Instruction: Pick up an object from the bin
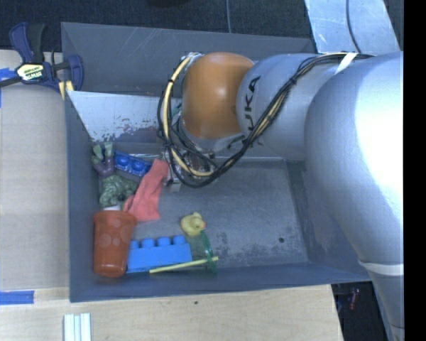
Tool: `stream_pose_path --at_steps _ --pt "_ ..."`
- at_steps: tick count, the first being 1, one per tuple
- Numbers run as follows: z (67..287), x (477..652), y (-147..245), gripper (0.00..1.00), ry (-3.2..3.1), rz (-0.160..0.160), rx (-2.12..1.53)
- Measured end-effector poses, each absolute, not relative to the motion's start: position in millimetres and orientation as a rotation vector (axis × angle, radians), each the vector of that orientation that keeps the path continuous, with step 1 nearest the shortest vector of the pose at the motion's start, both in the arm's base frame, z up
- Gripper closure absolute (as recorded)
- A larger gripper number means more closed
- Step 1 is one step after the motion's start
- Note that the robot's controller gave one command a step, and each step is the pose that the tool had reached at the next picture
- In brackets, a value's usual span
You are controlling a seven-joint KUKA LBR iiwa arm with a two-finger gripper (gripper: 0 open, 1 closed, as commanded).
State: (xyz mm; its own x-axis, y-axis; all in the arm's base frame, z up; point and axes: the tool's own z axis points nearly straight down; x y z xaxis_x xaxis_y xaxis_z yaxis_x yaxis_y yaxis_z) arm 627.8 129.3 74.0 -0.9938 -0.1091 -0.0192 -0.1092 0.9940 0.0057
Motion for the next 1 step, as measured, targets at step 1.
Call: stream_pose_path --at_steps 1 --pt "74.2 627.7 129.3 1.0 3.118 0.011 -0.171"
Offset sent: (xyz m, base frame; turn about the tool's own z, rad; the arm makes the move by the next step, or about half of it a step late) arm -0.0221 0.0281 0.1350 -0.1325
